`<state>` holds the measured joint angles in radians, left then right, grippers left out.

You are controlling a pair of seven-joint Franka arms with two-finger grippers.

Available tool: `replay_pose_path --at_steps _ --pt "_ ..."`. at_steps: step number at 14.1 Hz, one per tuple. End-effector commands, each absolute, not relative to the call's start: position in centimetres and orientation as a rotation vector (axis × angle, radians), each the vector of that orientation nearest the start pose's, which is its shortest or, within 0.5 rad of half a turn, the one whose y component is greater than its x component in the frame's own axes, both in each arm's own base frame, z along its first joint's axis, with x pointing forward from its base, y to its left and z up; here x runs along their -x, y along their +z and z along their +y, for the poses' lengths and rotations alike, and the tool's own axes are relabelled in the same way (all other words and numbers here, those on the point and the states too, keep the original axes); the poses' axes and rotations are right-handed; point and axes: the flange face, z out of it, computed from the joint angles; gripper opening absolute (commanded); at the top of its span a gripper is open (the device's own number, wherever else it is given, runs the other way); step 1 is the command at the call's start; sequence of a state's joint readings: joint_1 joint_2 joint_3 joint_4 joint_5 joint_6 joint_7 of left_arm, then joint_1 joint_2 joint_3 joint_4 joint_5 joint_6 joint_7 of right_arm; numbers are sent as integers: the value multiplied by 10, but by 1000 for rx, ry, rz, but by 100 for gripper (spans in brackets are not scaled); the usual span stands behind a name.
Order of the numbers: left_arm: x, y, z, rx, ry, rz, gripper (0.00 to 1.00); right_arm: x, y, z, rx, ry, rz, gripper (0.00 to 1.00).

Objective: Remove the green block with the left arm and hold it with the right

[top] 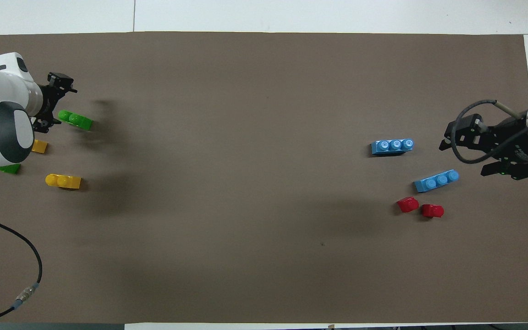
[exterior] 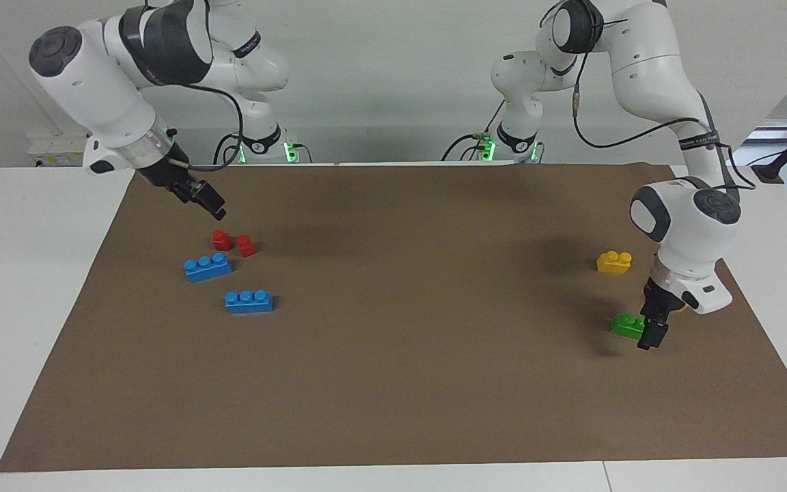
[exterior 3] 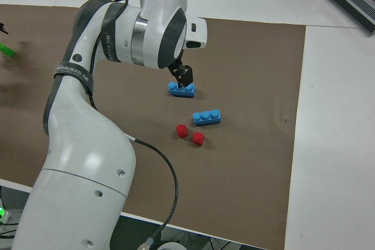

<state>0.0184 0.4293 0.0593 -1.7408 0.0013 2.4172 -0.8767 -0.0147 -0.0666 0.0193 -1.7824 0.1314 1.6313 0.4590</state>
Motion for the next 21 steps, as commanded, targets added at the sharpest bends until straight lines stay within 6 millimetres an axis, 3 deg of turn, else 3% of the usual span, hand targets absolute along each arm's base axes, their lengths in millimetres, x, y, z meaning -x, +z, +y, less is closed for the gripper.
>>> replay_pose_path --at_steps 1,4,9,12,15,19,21 --pt "-670 397 48 2915 -381 -1279 100 -520 597 17 3030 135 439 100" --pt "-662 433 42 3010 -359 -969 100 -525 608 1 3078 92 168 100" --pt "-662 500 34 3087 -179 -422 100 -534 603 -6 3119 39 167 100" --pt "-652 527 9 3109 -68 -345 100 -535 603 -5 3147 36 157 100" --pt "-633 566 -10 3130 -111 -288 100 -534 603 -4 3149 36 152 100" --pt "-612 598 -11 3138 -116 -68 100 -534 603 -6 3151 34 99 100" --pt "-600 611 -12 3138 -94 -43 100 -534 602 -9 3151 41 96 100"
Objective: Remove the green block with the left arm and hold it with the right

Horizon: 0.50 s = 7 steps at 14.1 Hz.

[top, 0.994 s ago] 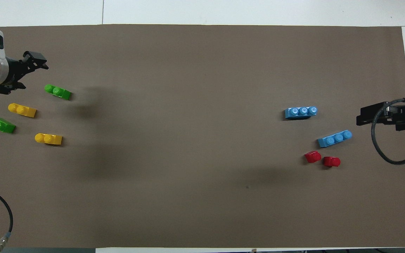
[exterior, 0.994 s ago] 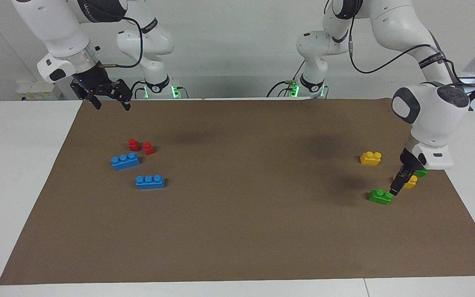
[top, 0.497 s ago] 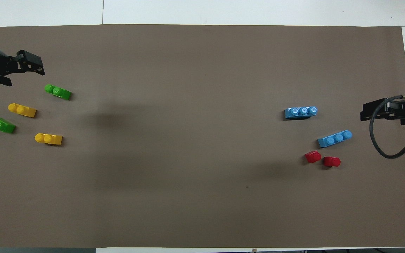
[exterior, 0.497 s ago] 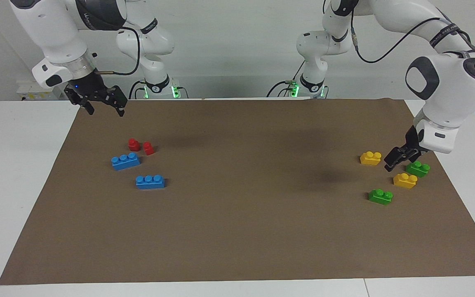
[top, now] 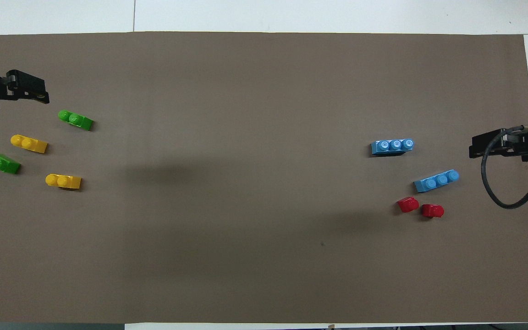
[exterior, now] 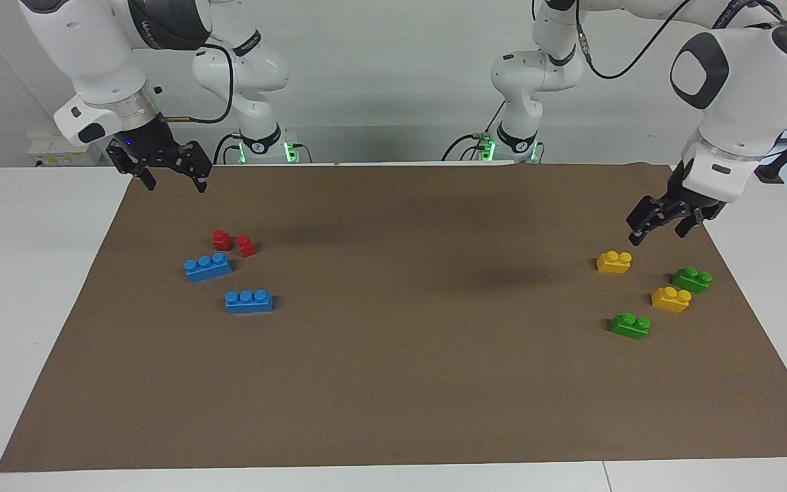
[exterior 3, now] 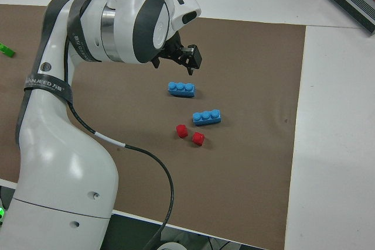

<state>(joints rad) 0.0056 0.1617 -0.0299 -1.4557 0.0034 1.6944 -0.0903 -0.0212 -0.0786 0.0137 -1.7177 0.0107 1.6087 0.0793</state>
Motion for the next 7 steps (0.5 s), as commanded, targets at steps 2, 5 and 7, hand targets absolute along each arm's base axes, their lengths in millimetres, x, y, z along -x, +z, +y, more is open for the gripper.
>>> replay_pose_path --at_steps 2,5,7 --pt "-591 619 -14 3138 -63 -20 100 -533 600 -9 3151 48 96 100" --pt "-579 622 -20 3138 2 72 100 -531 601 -9 3151 58 94 100" --pt "-573 624 -23 3140 24 72 100 -530 601 -9 3151 60 108 100"
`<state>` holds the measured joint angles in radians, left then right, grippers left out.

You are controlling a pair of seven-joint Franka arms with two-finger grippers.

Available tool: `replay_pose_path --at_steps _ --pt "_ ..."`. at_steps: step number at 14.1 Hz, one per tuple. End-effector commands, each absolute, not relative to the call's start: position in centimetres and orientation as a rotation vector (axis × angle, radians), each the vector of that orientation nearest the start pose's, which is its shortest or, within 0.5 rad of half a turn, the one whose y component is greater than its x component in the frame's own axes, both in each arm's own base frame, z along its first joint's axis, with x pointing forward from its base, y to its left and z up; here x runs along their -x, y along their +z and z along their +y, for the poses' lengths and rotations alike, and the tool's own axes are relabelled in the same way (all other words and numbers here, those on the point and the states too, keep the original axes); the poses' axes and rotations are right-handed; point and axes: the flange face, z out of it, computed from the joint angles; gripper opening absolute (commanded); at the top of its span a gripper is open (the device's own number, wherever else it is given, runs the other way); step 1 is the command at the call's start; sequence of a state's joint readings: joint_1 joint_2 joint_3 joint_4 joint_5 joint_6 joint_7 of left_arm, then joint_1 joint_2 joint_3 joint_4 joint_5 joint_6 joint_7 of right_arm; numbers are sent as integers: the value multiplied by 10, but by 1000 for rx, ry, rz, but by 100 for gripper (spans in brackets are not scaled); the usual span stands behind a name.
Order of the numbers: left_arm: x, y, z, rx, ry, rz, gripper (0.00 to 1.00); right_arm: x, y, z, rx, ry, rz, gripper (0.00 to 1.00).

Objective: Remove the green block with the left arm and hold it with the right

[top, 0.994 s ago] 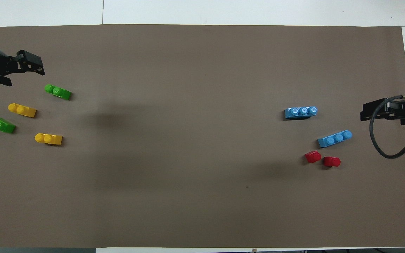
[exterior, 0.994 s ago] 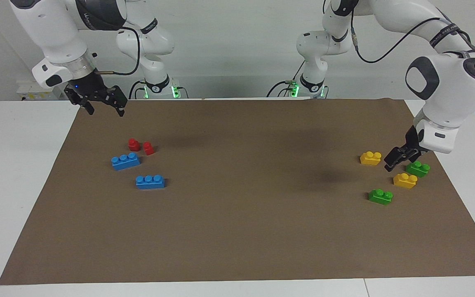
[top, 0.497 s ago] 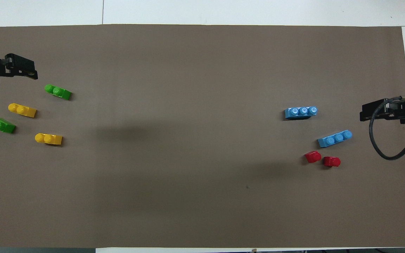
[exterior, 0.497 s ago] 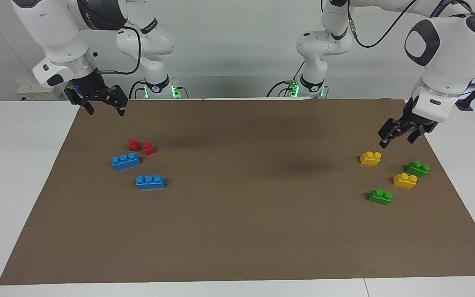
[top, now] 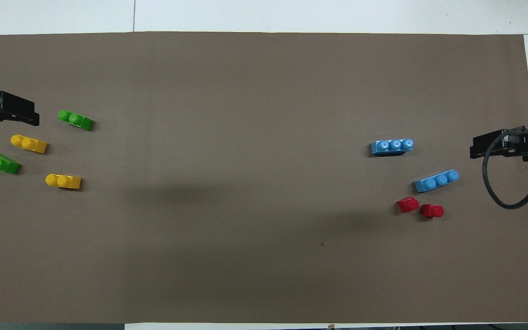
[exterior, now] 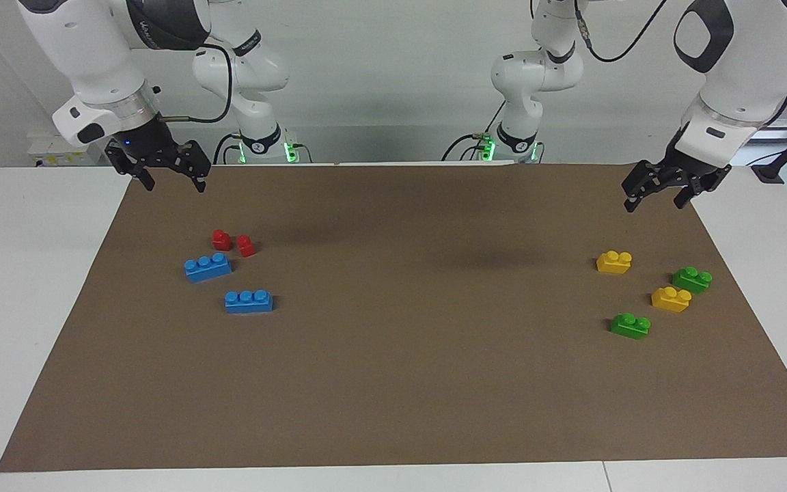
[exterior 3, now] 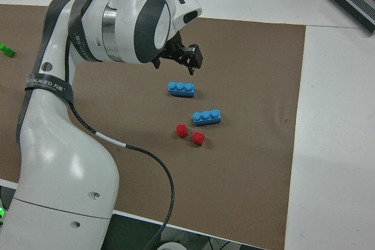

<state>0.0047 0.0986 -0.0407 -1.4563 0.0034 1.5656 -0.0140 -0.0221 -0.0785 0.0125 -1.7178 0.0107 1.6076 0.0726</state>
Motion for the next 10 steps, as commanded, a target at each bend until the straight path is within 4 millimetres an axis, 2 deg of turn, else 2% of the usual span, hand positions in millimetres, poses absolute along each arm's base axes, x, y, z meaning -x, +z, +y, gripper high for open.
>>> replay_pose_path --at_steps 1,10 --pt "-571 623 -23 3141 43 67 100 -530 600 -9 3149 63 108 100" --pt "-570 626 -25 3160 32 54 100 -527 603 -8 3148 72 108 100"
